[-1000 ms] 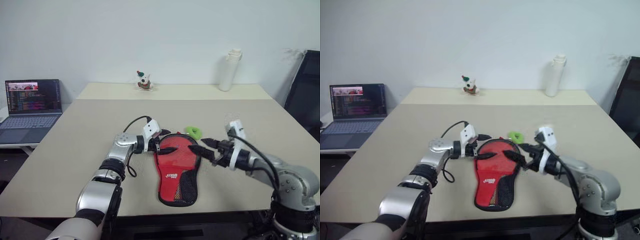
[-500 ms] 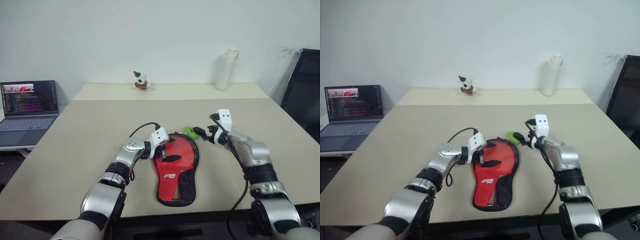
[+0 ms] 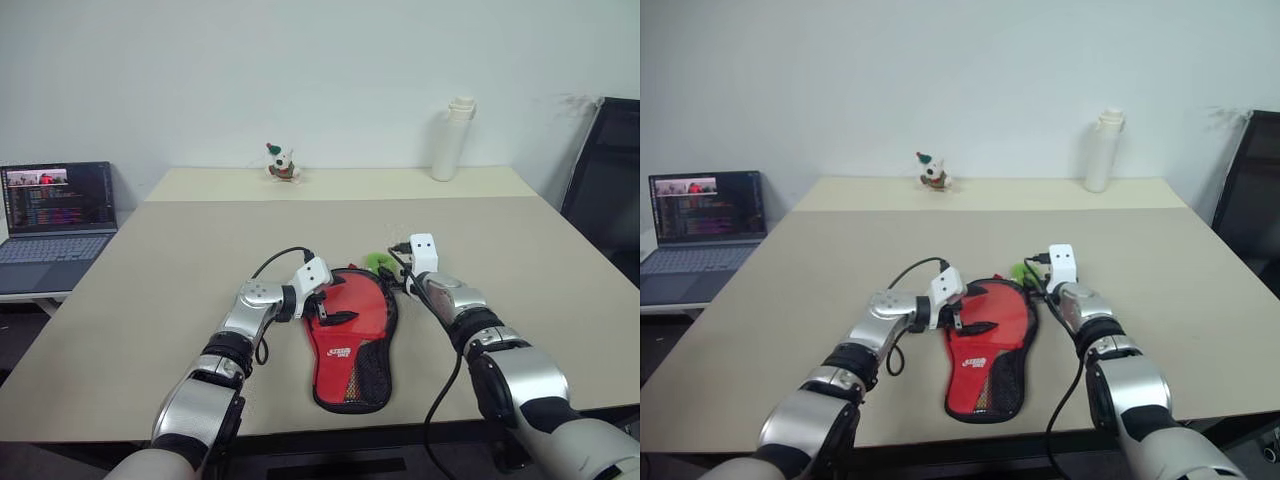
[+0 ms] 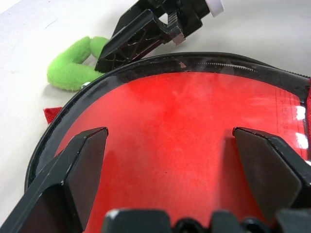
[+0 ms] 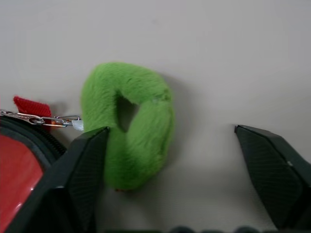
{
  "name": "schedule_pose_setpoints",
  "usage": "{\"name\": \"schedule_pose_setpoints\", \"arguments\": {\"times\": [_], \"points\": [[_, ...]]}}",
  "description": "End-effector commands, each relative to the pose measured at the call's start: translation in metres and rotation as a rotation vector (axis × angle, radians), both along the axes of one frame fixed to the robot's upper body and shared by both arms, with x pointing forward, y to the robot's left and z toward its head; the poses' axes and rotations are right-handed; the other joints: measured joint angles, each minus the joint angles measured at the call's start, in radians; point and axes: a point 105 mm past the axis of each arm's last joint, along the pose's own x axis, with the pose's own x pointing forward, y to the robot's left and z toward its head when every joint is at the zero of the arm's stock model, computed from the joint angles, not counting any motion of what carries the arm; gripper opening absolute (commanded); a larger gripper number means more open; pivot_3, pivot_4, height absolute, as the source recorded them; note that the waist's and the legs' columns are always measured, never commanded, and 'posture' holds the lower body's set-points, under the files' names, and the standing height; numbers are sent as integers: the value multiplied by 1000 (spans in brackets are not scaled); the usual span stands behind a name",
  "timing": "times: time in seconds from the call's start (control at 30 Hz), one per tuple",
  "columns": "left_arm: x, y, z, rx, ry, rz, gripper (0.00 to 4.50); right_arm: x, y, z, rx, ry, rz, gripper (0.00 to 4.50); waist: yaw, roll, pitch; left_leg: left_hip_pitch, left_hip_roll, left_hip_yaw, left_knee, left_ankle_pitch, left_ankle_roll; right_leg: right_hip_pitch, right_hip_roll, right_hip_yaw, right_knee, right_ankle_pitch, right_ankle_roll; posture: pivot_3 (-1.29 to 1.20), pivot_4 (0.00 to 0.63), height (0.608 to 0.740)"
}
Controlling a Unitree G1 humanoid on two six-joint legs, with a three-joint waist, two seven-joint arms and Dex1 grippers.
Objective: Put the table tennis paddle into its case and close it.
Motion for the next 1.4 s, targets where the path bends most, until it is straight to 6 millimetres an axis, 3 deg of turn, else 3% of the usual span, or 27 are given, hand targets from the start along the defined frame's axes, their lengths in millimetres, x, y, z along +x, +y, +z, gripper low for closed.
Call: {"name": "schedule_pose_setpoints", "arguments": {"times": [0.03,0.33,0.63,0.73,0.83,0.97,1.07,1.4], "points": [[-4,2,-12,46,26,-7,4500,1,4,4,-4,-2,4,2858,0,0,0,0,0,0,0,0,0,0,0,0,0,0,0,0,150,740],[-6,-19,-20,82,43,-60,4500,1,14,7,-7,-12,33,10,3,1,-2,0,-1,0,1,0,0,1,0,0,0,0,0,0,150,740],[-11,-15,-38,126,107,-63,4500,9,-24,33,-37,-85,-13,10,3,1,-2,0,-1,0,1,0,0,1,0,0,-1,0,0,0,150,740],[-13,-14,-42,133,119,-59,4500,1,-47,36,-70,-94,-7,10,8,2,-2,-1,-1,0,1,0,0,1,-1,-1,-1,0,0,0,150,740],[-13,-15,-44,133,124,-58,4500,-11,-57,37,-110,-95,8,10,8,3,-3,-2,-1,-1,1,0,0,2,-1,-1,-2,0,0,0,150,740],[-14,-17,-47,135,133,-59,4500,-52,-78,32,-159,-50,44,10,12,9,-7,-2,-2,-1,1,0,0,2,-1,-1,-2,0,1,0,150,740],[-14,-18,-48,138,135,-56,4500,-92,-80,29,-175,5,116,10,15,12,-9,-2,-2,-2,1,0,0,2,0,-2,-2,-3,5,0,150,740],[-14,-26,-49,139,130,-62,4500,-211,-43,13,-111,224,422,10,23,13,-13,1,-1,-2,1,0,0,6,0,-4,-5,-4,6,0,150,740]]}}
